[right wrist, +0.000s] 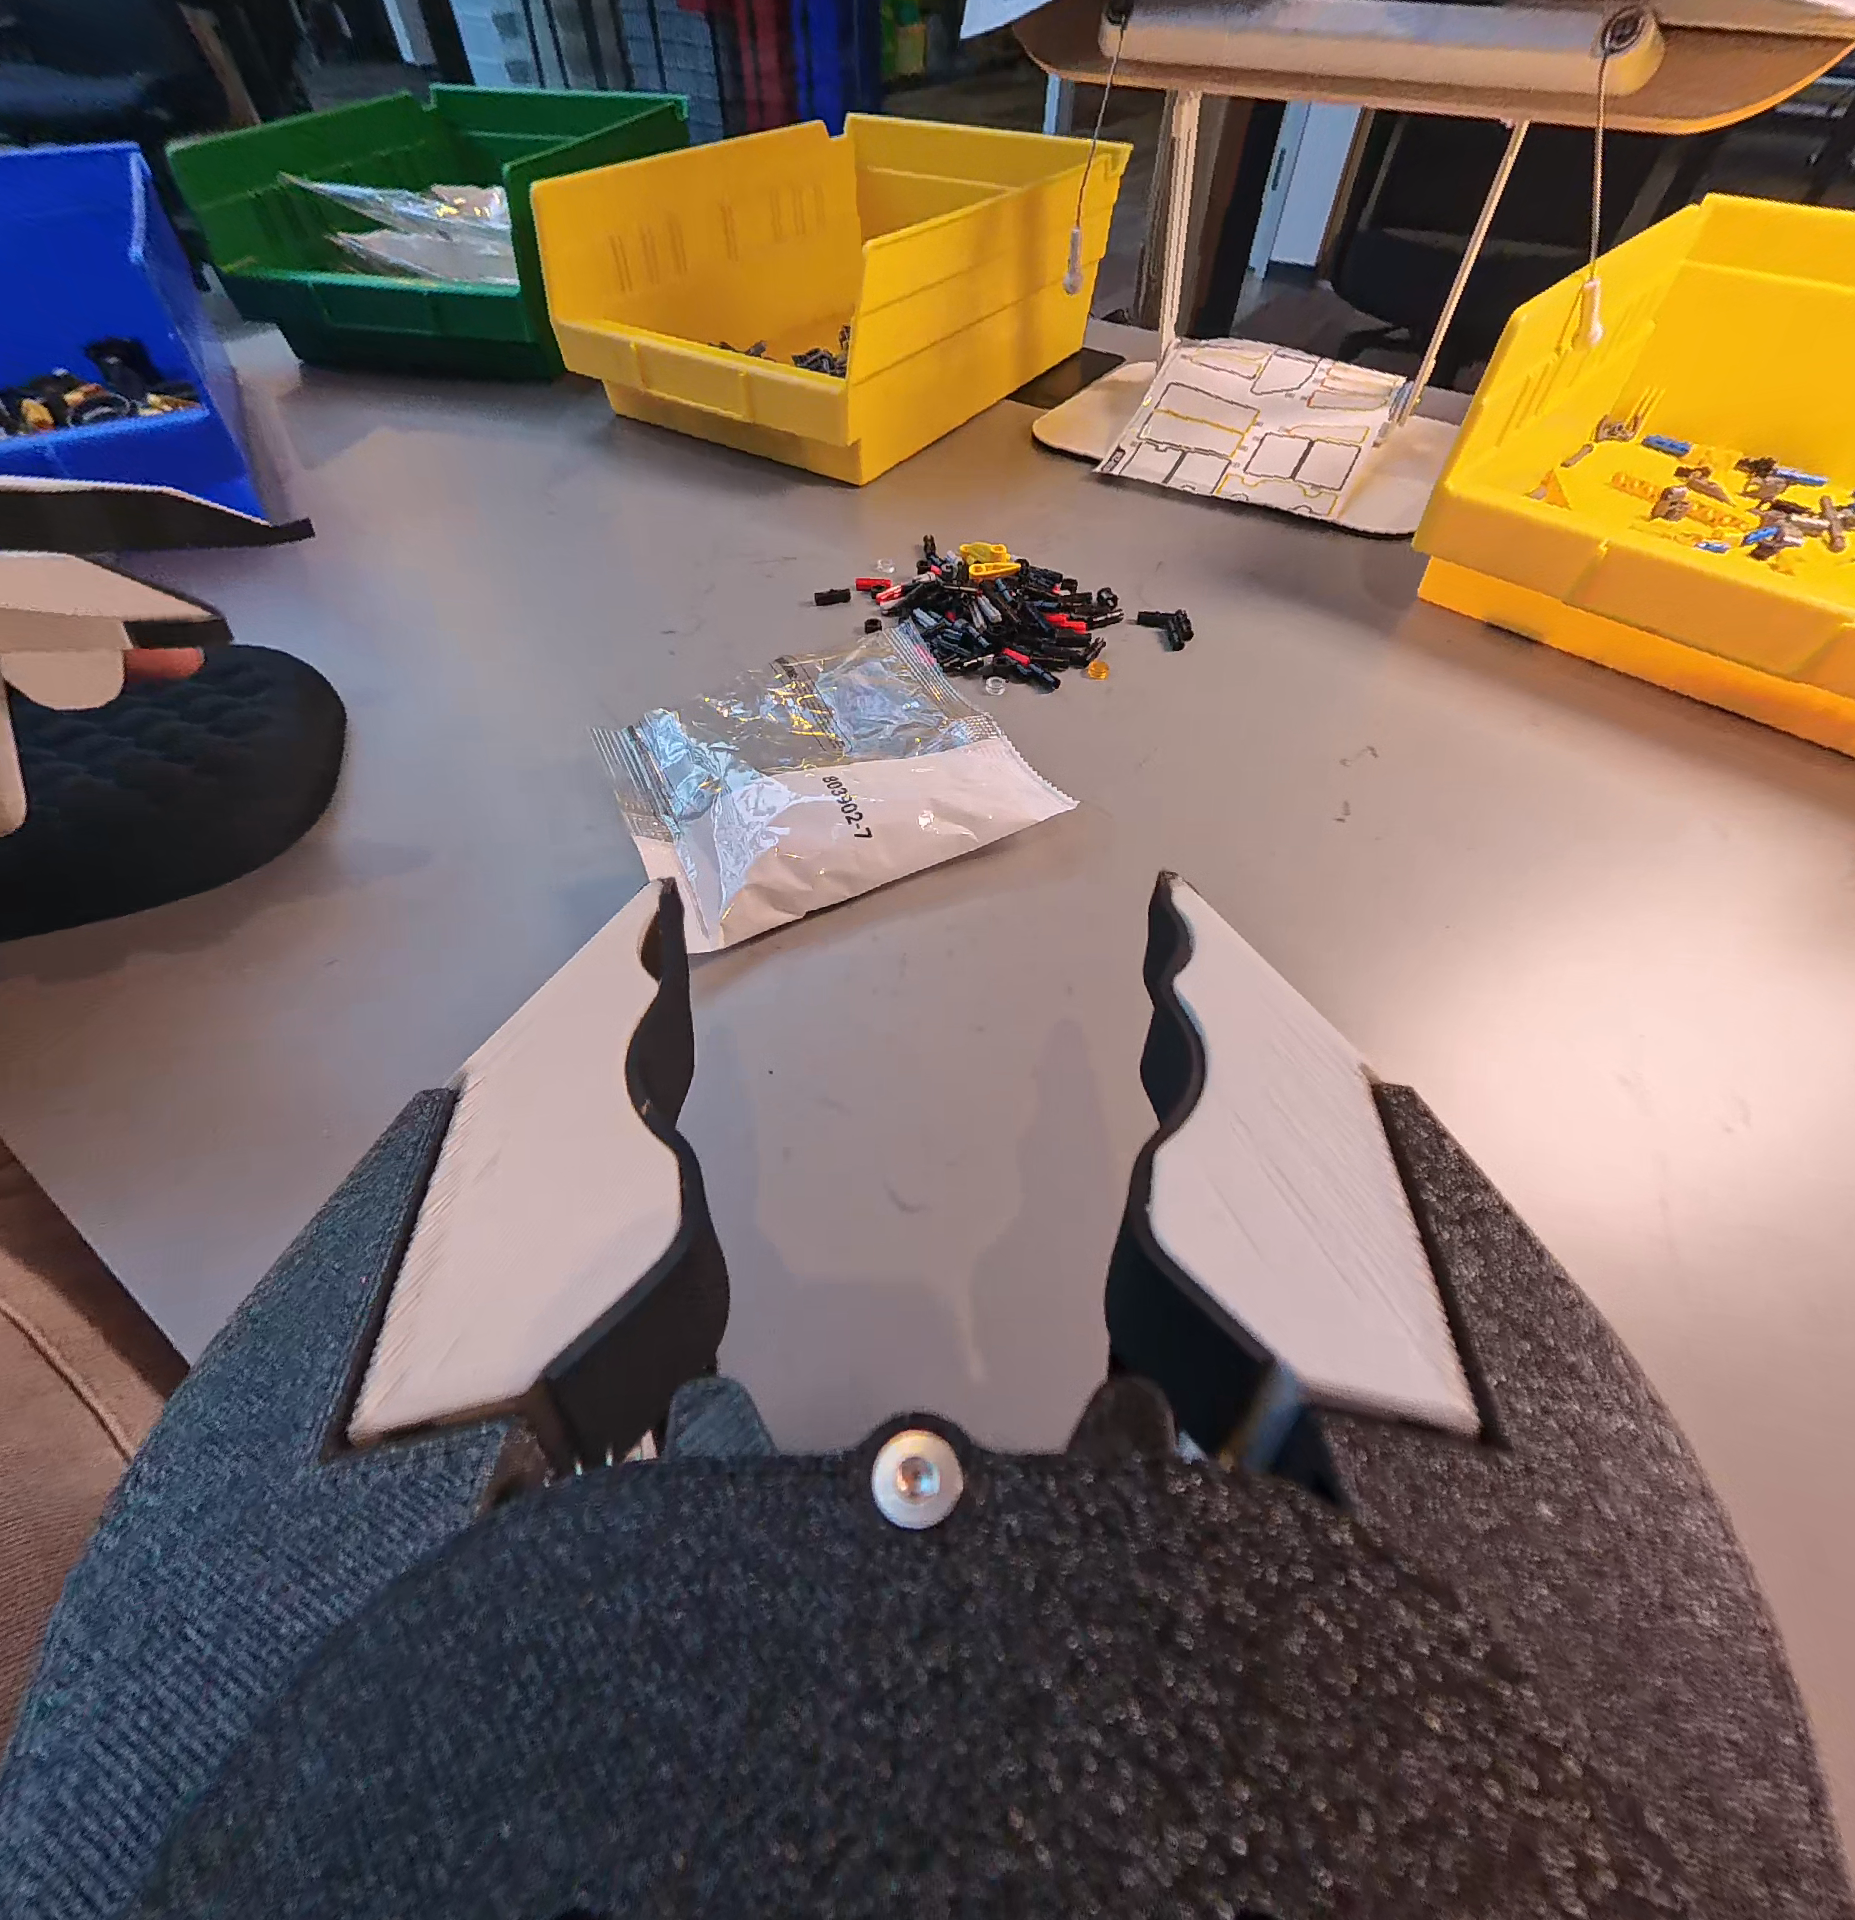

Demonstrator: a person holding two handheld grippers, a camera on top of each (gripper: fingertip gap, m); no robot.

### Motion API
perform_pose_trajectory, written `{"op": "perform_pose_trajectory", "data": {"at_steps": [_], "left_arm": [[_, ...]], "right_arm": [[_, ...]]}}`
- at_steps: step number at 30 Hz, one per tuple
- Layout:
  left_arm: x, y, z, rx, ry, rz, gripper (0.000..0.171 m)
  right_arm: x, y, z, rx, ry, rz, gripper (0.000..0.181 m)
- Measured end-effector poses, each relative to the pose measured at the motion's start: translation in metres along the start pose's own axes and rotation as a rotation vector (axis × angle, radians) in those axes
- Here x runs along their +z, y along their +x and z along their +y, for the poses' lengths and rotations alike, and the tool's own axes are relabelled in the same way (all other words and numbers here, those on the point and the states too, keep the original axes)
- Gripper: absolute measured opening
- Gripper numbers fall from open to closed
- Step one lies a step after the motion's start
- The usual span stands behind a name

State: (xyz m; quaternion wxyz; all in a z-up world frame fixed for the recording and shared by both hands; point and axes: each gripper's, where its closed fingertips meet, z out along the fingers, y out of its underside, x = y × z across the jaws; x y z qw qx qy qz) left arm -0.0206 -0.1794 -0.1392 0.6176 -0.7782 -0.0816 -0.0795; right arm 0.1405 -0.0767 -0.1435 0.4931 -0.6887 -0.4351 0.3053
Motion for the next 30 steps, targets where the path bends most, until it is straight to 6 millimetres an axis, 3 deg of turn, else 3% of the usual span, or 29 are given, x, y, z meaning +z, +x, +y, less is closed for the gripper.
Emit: {"op": "perform_pose_trajectory", "data": {"at_steps": [3, 5, 7, 10, 12, 15, 20, 25, 28, 30], "left_arm": [[0.000, 0.002, 0.000, 0.013, -0.001, 0.000, 0.106], [-0.001, 0.010, -0.002, 0.036, 0.016, 0.043, 0.103], [-0.005, 0.036, -0.002, 0.094, 0.035, 0.186, 0.092], [-0.018, 0.085, 0.000, 0.246, 0.078, 0.400, 0.095], [-0.022, 0.104, 0.001, 0.377, 0.115, 0.432, 0.095], [-0.020, 0.114, 0.011, 0.579, 0.106, 0.402, 0.095], [-0.019, 0.126, 0.017, 0.678, 0.109, 0.407, 0.095], [-0.027, 0.125, 0.000, 0.514, 0.179, 0.447, 0.096], [-0.032, 0.111, -0.022, 0.306, 0.256, 0.454, 0.098], [-0.027, 0.080, -0.032, 0.165, 0.262, 0.350, 0.096]], "right_arm": [[0.000, -0.002, 0.000, -0.004, 0.003, -0.013, 0.087], [-0.002, -0.017, -0.004, -0.026, 0.029, -0.095, 0.072], [-0.007, -0.042, -0.012, -0.026, 0.081, -0.235, 0.051], [-0.018, -0.078, -0.032, 0.044, 0.183, -0.448, 0.027], [-0.025, -0.095, -0.042, 0.085, 0.215, -0.570, 0.016], [-0.029, -0.106, -0.048, 0.120, 0.215, -0.642, 0.014], [-0.027, -0.111, -0.045, 0.082, 0.201, -0.628, 0.014], [-0.024, -0.103, -0.040, 0.043, 0.197, -0.559, 0.015], [-0.020, -0.082, -0.039, 0.000, 0.201, -0.432, 0.020], [-0.016, -0.058, -0.039, 0.021, 0.194, -0.307, 0.033]]}}
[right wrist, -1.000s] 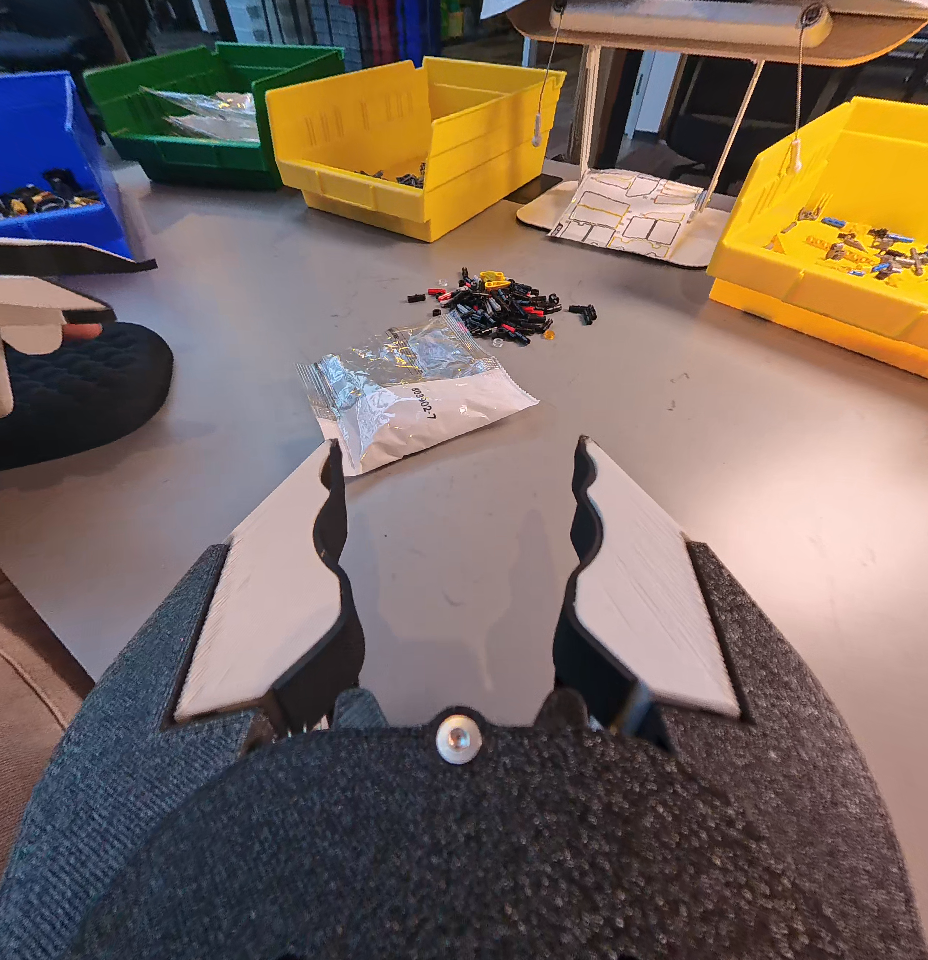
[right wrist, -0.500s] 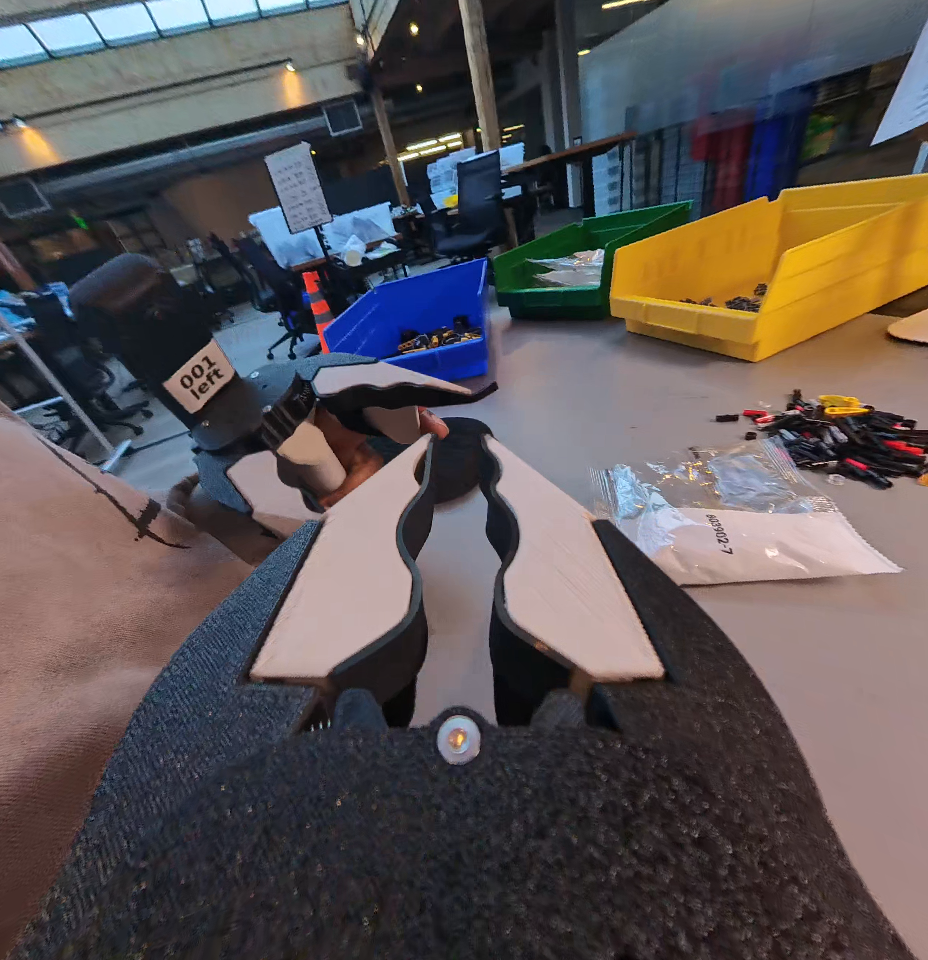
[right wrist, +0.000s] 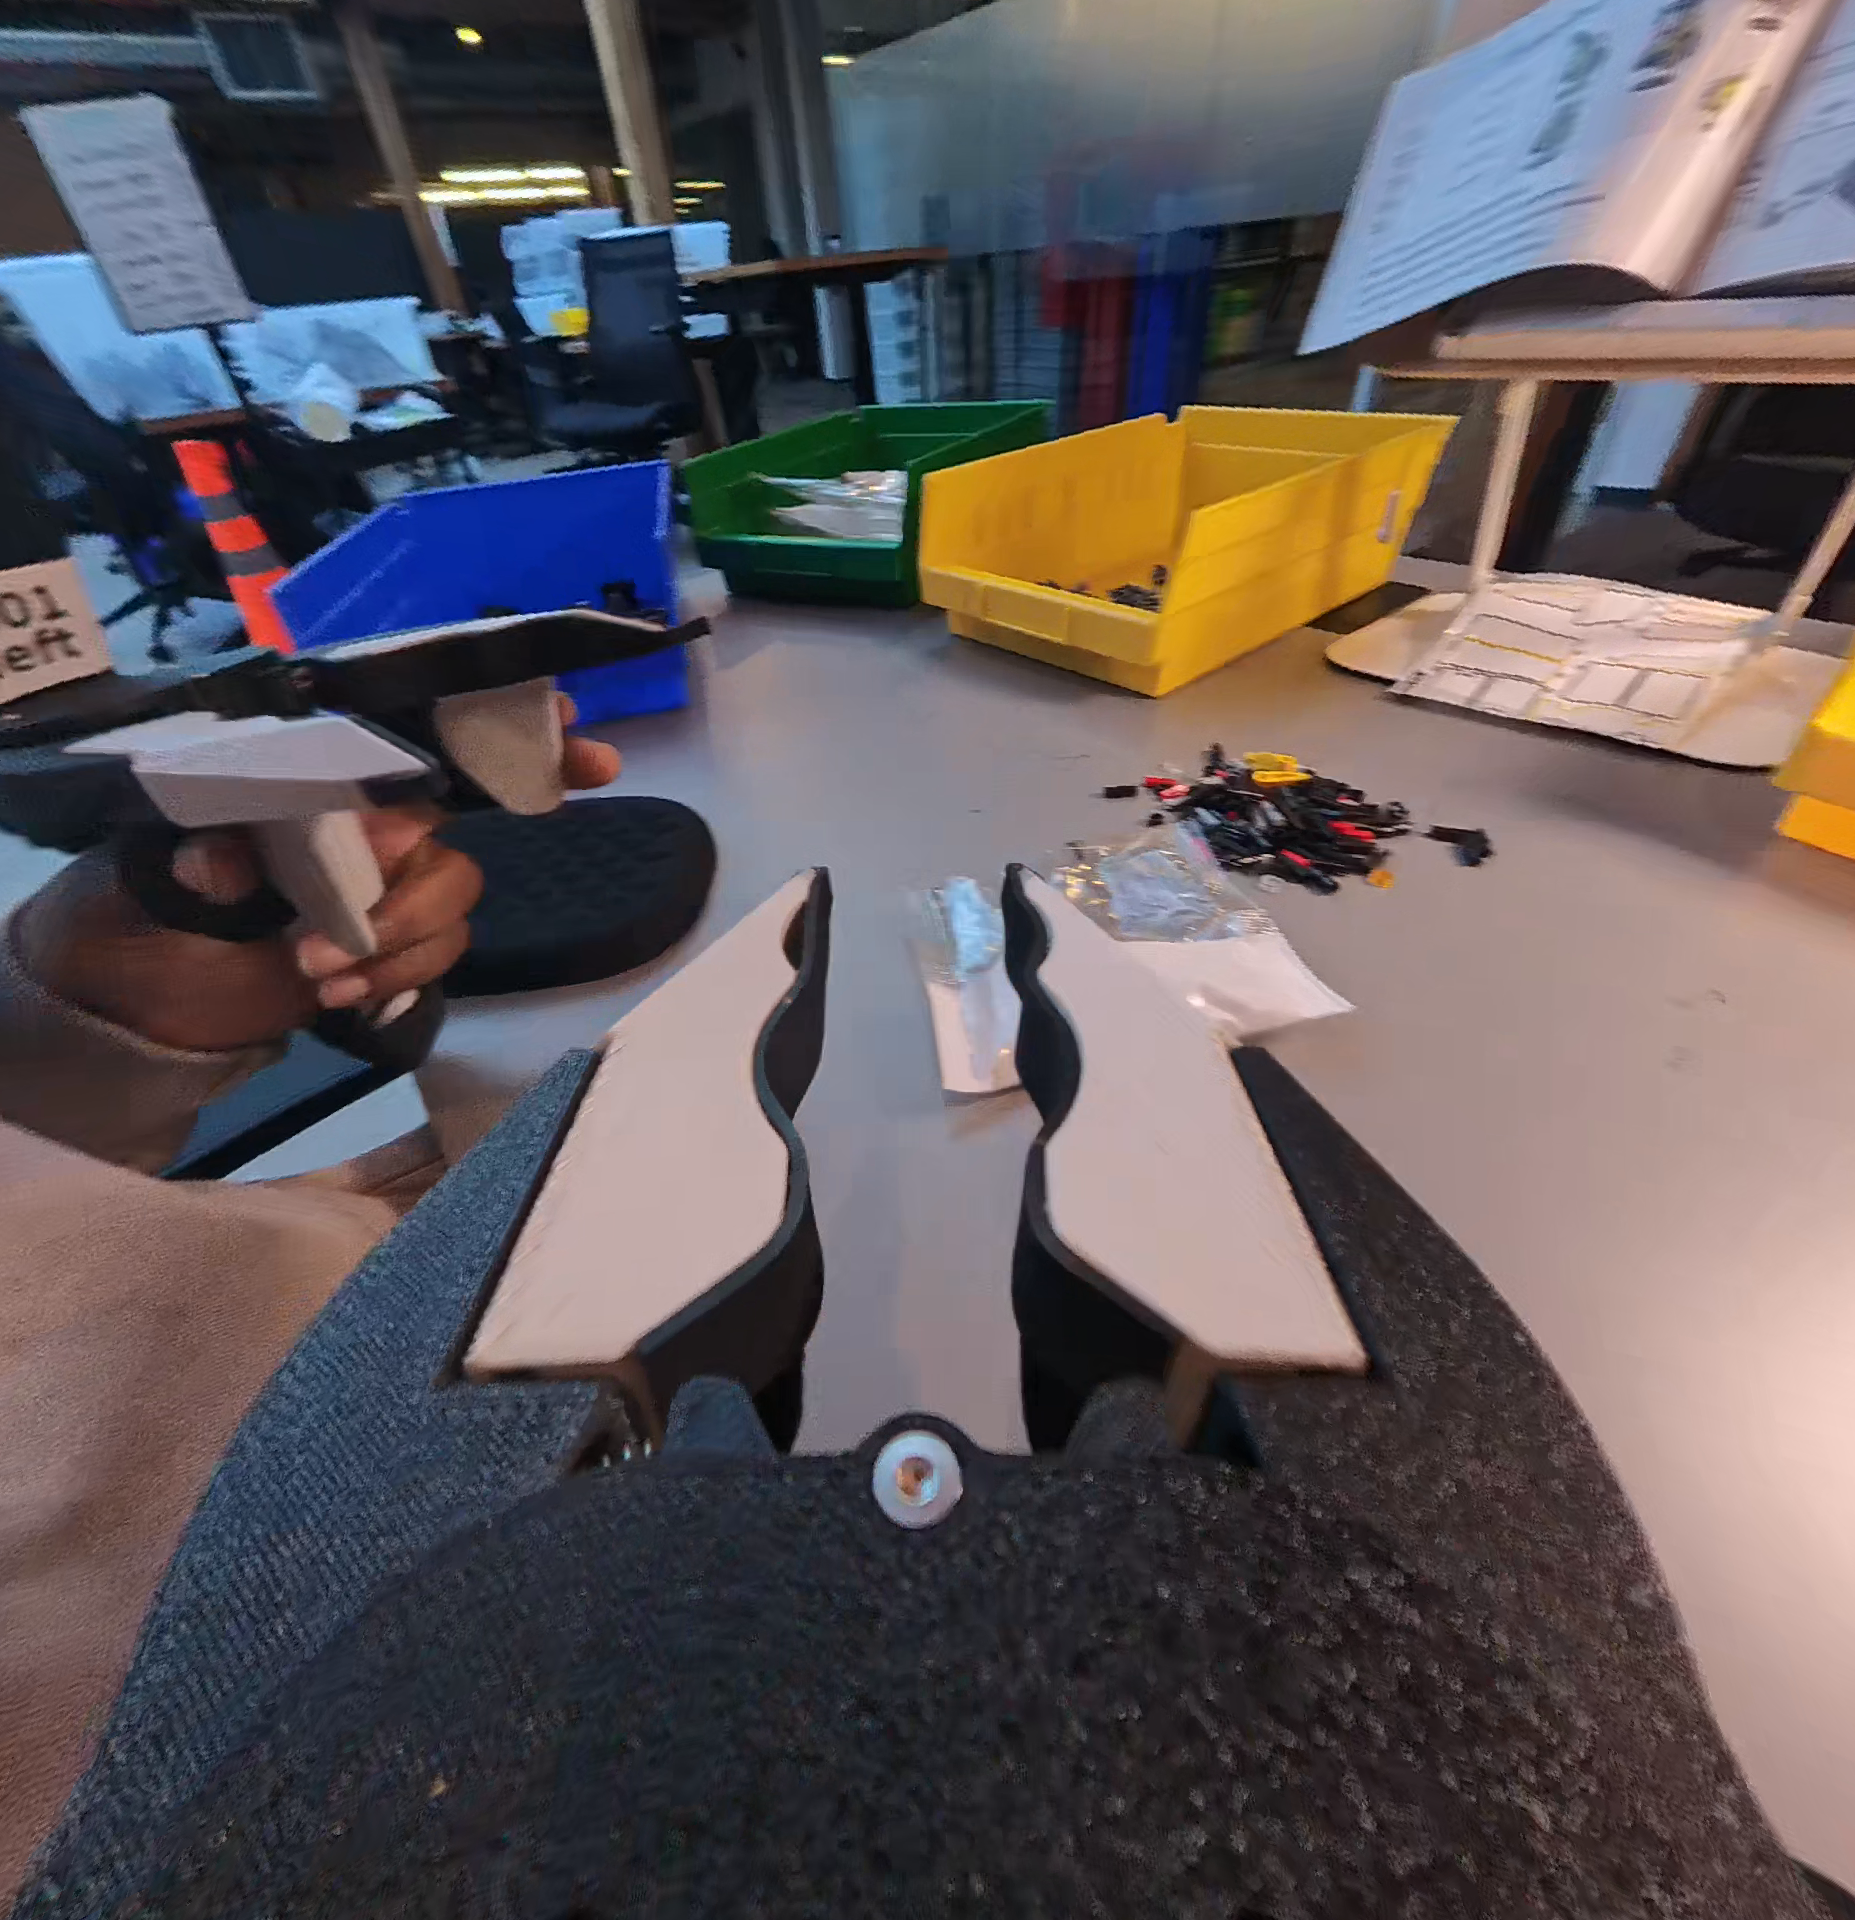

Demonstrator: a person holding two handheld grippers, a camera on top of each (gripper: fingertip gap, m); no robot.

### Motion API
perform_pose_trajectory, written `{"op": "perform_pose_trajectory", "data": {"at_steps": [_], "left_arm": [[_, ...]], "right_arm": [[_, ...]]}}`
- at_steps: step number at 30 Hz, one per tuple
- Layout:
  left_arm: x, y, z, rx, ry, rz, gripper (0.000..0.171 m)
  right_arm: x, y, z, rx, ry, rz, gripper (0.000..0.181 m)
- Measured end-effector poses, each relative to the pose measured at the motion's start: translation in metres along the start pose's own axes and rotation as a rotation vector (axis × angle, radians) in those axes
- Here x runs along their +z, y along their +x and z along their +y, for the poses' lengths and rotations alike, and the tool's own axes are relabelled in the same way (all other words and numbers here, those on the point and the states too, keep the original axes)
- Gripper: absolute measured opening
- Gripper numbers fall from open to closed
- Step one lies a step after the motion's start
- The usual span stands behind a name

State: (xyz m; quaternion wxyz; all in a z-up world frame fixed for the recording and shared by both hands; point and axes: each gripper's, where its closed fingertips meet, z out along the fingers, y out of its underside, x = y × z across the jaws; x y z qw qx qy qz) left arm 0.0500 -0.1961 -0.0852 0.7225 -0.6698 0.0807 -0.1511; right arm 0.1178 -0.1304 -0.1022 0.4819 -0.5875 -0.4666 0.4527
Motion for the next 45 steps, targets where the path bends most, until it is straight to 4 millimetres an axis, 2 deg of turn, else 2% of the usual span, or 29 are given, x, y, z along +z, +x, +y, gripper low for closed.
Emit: {"op": "perform_pose_trajectory", "data": {"at_steps": [2, 4, 7, 15, 26, 29, 32, 34, 37, 38, 42, 45], "left_arm": [[-0.007, -0.033, 0.005, -0.083, -0.017, -0.136, 0.095], [-0.013, -0.056, 0.020, -0.097, -0.098, -0.247, 0.099], [-0.018, -0.067, 0.025, -0.142, -0.119, -0.309, 0.099], [-0.019, -0.078, 0.031, -0.191, -0.140, -0.361, 0.096], [-0.019, -0.083, 0.035, -0.208, -0.163, -0.394, 0.094], [-0.015, -0.082, 0.039, -0.196, -0.199, -0.392, 0.091], [0.003, -0.072, 0.048, -0.129, -0.294, -0.335, 0.074], [0.021, -0.066, 0.054, -0.027, -0.389, -0.290, 0.046], [0.044, -0.075, 0.057, 0.215, -0.517, -0.319, 0.004], [0.052, -0.081, 0.055, 0.295, -0.545, -0.344, 0.000], [0.072, -0.109, 0.051, 0.514, -0.639, -0.467, 0.000], [0.077, -0.123, 0.046, 0.618, -0.666, -0.543, 0.000]], "right_arm": [[-0.007, 0.027, 0.003, 0.029, -0.015, 0.127, 0.051], [-0.014, 0.049, 0.011, 0.032, -0.058, 0.223, 0.064], [-0.021, 0.067, 0.020, 0.010, -0.108, 0.303, 0.074], [-0.015, 0.059, 0.026, 0.011, -0.124, 0.284, 0.076], [-0.014, 0.058, 0.033, 0.029, -0.150, 0.279, 0.078], [-0.008, 0.041, 0.024, 0.007, -0.110, 0.199, 0.072], [0.003, -0.008, 0.003, -0.009, -0.021, -0.005, 0.050], [0.008, -0.049, -0.014, -0.023, 0.042, -0.164, 0.034], [0.012, -0.102, -0.038, -0.112, 0.103, -0.335, 0.007], [0.014, -0.114, -0.045, -0.151, 0.115, -0.360, 0.000], [0.030, -0.140, -0.060, -0.216, 0.095, -0.390, 0.000], [0.045, -0.137, -0.057, -0.212, 0.053, -0.339, 0.000]]}}
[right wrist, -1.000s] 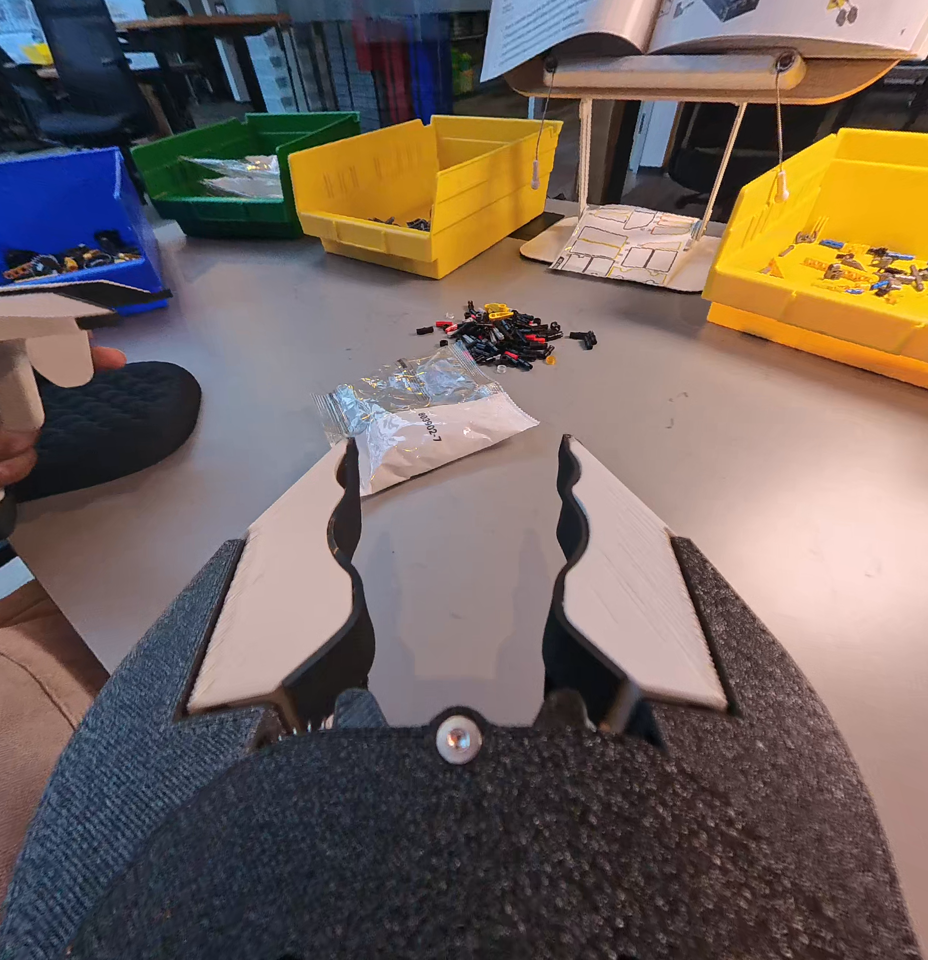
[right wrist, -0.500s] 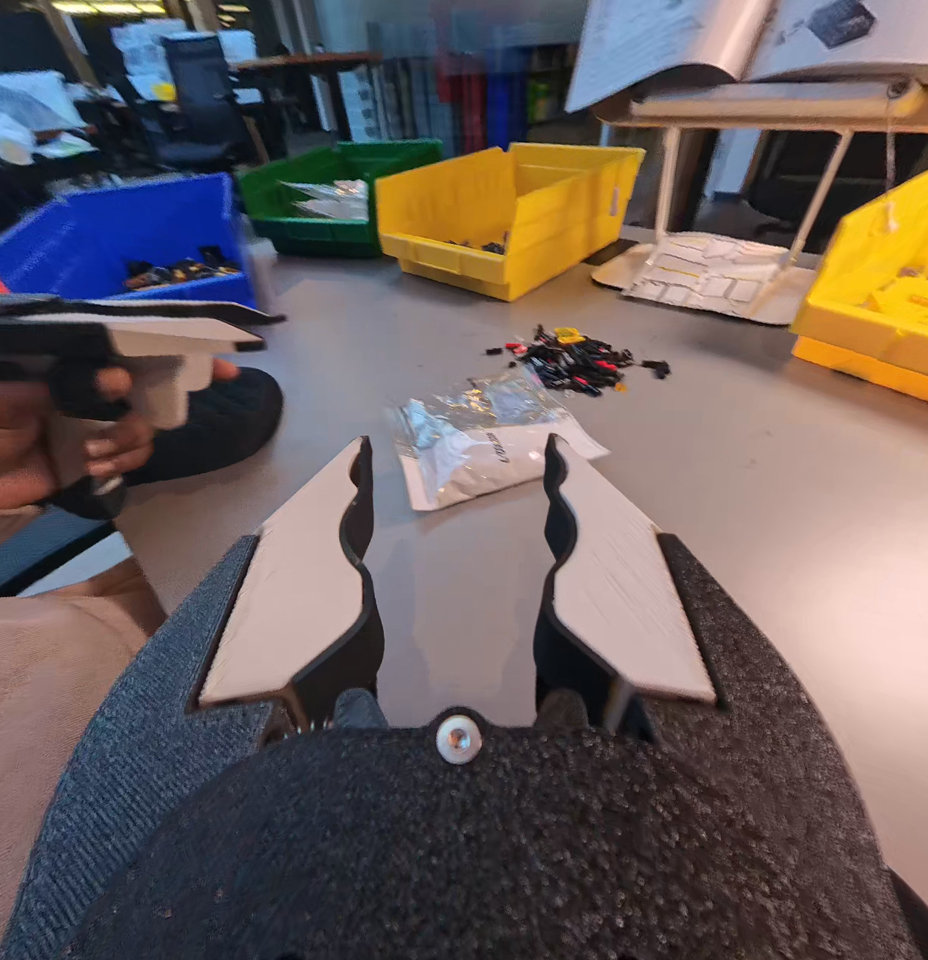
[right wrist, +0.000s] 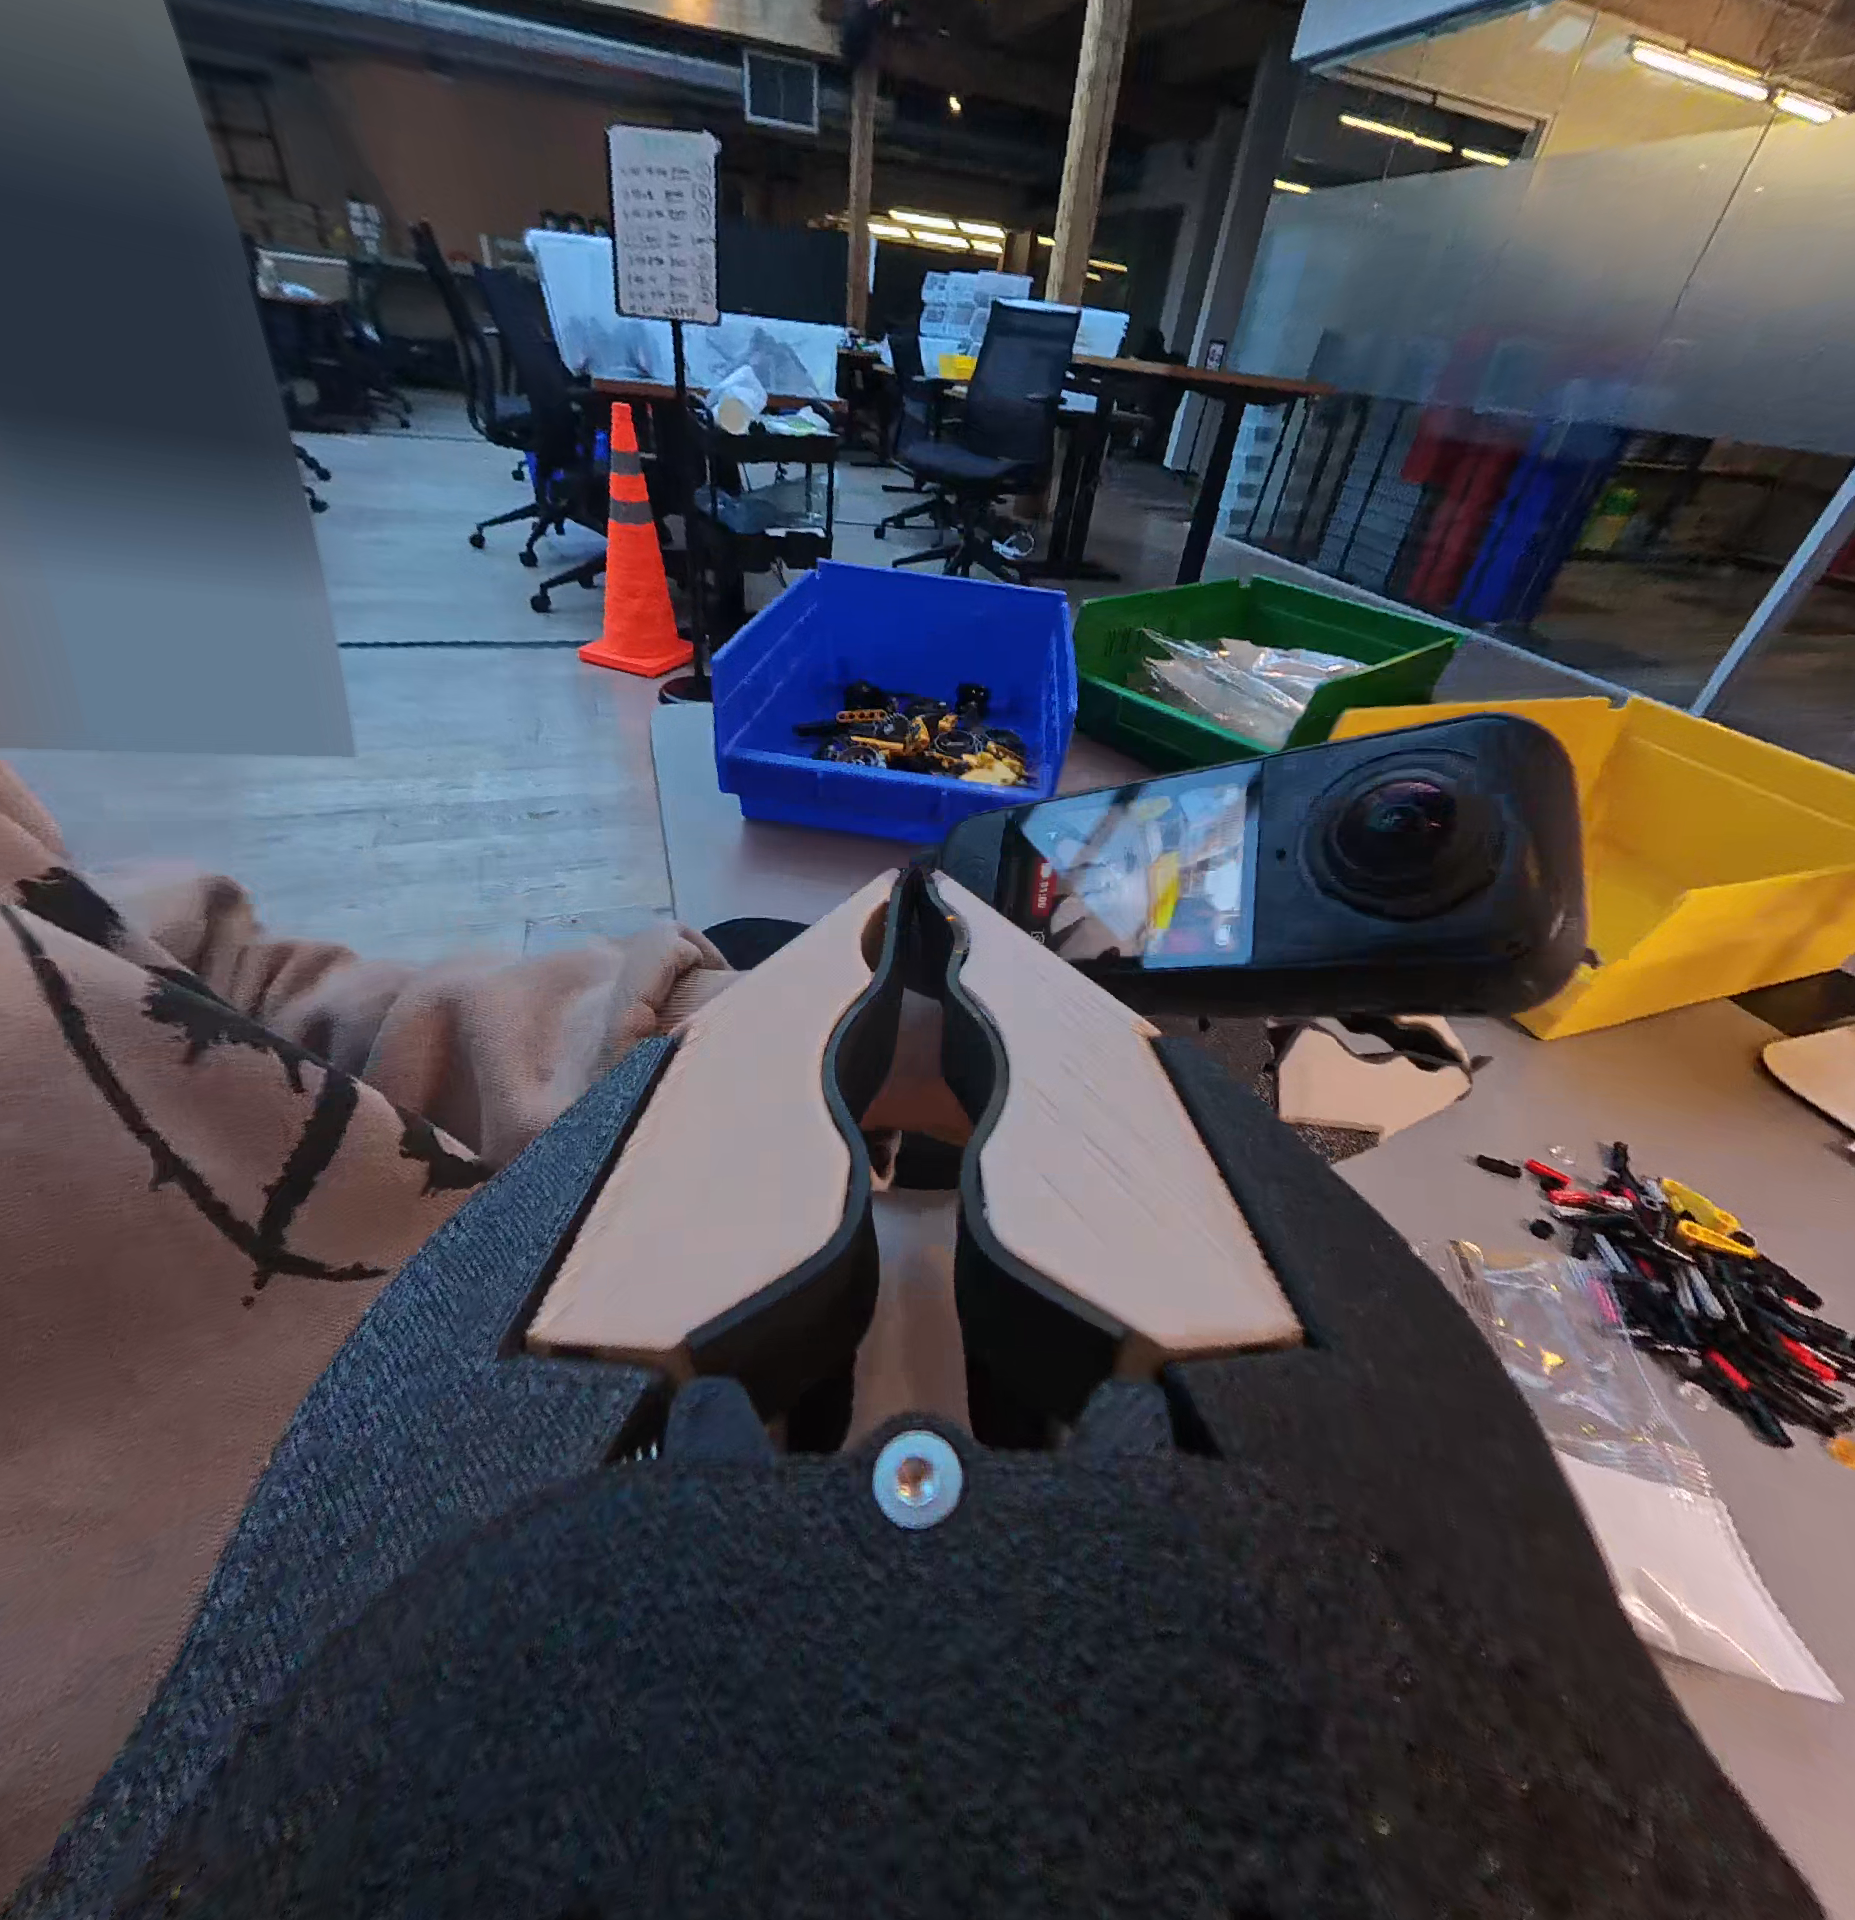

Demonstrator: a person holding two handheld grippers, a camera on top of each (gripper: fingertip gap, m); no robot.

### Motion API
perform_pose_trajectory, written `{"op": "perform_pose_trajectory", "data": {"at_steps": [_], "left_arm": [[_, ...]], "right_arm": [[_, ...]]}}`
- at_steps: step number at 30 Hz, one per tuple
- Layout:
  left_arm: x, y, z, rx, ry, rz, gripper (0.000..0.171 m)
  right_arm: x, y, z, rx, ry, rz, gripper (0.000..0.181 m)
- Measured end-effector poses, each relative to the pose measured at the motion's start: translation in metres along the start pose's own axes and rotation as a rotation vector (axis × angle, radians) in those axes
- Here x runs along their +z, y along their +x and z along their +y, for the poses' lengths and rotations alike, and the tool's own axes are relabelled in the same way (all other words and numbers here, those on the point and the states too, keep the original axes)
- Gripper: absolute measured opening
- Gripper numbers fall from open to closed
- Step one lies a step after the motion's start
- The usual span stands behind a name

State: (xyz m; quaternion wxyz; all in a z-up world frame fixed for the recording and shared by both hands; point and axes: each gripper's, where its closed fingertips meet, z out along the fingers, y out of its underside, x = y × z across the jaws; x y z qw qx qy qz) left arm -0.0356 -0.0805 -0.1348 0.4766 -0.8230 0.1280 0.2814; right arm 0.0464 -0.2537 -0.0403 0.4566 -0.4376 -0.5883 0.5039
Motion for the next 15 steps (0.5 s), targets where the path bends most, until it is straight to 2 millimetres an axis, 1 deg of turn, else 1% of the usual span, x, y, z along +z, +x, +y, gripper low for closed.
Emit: {"op": "perform_pose_trajectory", "data": {"at_steps": [3, 6, 8, 11, 15], "left_arm": [[0.003, -0.005, -0.002, 0.040, -0.005, -0.047, 0.000], [0.003, -0.013, 0.002, 0.076, -0.031, -0.099, 0.000], [0.003, -0.020, 0.002, 0.102, -0.027, -0.143, 0.000], [0.004, -0.031, 0.001, 0.156, -0.015, -0.219, 0.000], [0.004, -0.042, -0.004, 0.216, 0.025, -0.283, 0.000]], "right_arm": [[0.007, 0.008, 0.014, -0.011, -0.064, 0.050, 0.000], [0.007, 0.011, 0.016, 0.020, -0.072, 0.061, 0.000], [0.007, 0.011, 0.018, 0.048, -0.084, 0.066, 0.000], [0.009, 0.013, 0.025, 0.044, -0.136, 0.085, 0.000], [0.012, 0.013, 0.030, 0.175, -0.146, 0.036, 0.000]]}}
